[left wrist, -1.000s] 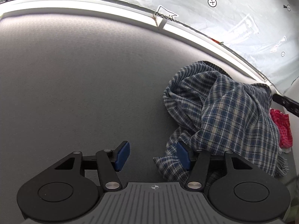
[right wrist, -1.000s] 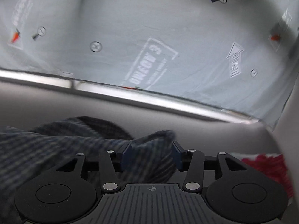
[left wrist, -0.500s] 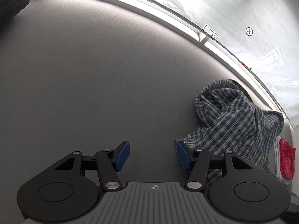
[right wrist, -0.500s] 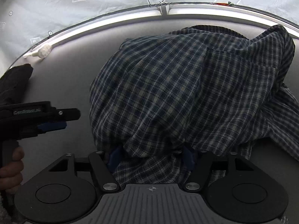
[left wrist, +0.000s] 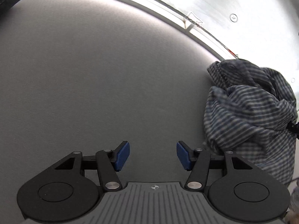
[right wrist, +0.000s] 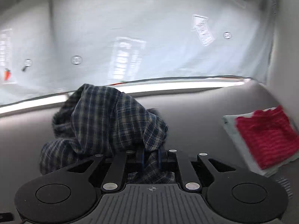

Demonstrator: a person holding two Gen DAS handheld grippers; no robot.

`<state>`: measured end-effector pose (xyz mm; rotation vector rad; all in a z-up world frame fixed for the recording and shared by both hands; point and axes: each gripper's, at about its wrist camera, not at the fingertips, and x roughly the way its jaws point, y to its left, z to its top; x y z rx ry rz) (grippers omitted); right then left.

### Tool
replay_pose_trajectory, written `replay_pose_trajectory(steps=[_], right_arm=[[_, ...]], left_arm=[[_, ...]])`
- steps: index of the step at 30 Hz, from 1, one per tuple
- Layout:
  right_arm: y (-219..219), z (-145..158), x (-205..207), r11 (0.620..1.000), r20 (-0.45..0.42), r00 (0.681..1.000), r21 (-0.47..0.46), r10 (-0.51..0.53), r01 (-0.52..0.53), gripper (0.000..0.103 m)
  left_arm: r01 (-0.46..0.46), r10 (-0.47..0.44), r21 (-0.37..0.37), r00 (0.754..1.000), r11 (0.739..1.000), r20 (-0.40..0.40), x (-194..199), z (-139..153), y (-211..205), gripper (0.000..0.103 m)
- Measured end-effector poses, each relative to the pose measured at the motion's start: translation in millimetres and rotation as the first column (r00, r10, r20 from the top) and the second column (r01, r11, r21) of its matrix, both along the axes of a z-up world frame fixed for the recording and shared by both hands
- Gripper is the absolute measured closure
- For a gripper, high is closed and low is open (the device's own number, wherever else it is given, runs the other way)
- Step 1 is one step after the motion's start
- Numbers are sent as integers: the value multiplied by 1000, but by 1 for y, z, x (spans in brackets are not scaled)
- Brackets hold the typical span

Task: Fold clothes
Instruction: 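Grasp the shirt with the left gripper and lift it beside the right gripper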

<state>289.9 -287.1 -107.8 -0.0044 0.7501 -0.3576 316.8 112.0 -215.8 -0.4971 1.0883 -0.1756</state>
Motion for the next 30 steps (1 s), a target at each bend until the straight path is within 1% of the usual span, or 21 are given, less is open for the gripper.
replay_pose_trajectory(steps=[1, 2, 4, 6, 7, 8, 10, 12, 14, 15, 16, 17, 19, 20, 22, 24, 26, 27, 29, 30], right_arm=[[-11, -9, 1, 999, -27, 999, -35, -37, 36, 85], [-21, -18, 1, 995, -53, 996, -70, -73, 69, 84], [-42, -37, -5, 991, -105, 986, -47, -130, 125, 84], [-58, -46, -18, 988, -132, 981, 36, -144, 150, 83], [-61, -49, -24, 986, -138, 980, 61, -145, 154, 83], [-62, -54, -32, 984, -149, 979, 88, -138, 152, 82], [-63, -58, -48, 986, -151, 981, 90, -125, 140, 81], [-59, -61, -58, 990, -153, 983, 72, -105, 117, 81], [-57, -63, -59, 994, -149, 985, 57, -87, 97, 81], [-56, -62, -59, 994, -145, 986, 59, -82, 92, 81], [-56, -61, -59, 994, -142, 987, 63, -78, 88, 81], [-55, -61, -59, 994, -138, 988, 66, -74, 84, 81], [-61, -58, -59, 990, -127, 989, 113, -71, 85, 81], [-66, -57, -58, 987, -121, 990, 140, -68, 85, 81], [-76, -53, -61, 972, -100, 994, 221, -53, 74, 80], [-79, -47, -66, 955, -70, 998, 297, -8, 29, 77], [-78, -42, -69, 937, -50, 998, 350, 24, -5, 72], [-75, -38, -71, 916, -40, 997, 399, 65, -44, 71], [-67, -33, -73, 883, -19, 991, 456, 134, -111, 59], [-62, -31, -74, 861, -5, 984, 485, 178, -154, 57]], left_arm=[[11, -11, -3, 1000, 1000, 4, -1, 1, -5, 43], [24, -24, -5, 1000, 1000, 8, -2, 2, -12, 40], [55, -55, -5, 998, 998, 17, -1, 4, -27, 38], [99, -98, -27, 995, 995, 25, 4, 4, -47, 38], [121, -119, -46, 992, 992, 36, 6, 5, -57, 37], [149, -146, -67, 988, 987, 50, 10, 6, -68, 31], [205, -196, -97, 976, 974, 91, 22, 7, -96, 25], [245, -233, -123, 967, 962, 104, 41, 5, -126, 25], [261, -251, -146, 964, 954, 85, 57, 1, -149, 26], [251, -244, -150, 968, 956, 60, 65, -3, -160, 28], [236, -233, -150, 972, 960, 37, 70, -6, -169, 44], [208, -207, -143, 978, 968, 21, 69, -8, -174, 73], [133, -135, -145, 991, 981, -6, 62, -11, -178, 99], [103, -105, -141, 994, 985, -7, 54, -9, -176, 100], [20, -19, -120, 1000, 993, 7, 32, 1, -166, 101], [-41, 43, -125, 999, 991, 11, 7, 15, -150, 101], [-103, 106, -123, 994, 987, 15, -20, 31, -134, 101], [-136, 138, -107, 990, 985, 15, -36, 40, -124, 101], [-195, 197, -66, 980, 979, 20, -67, 60, -104, 101], [-217, 217, -13, 976, 976, 32, -84, 71, -97, 101]])
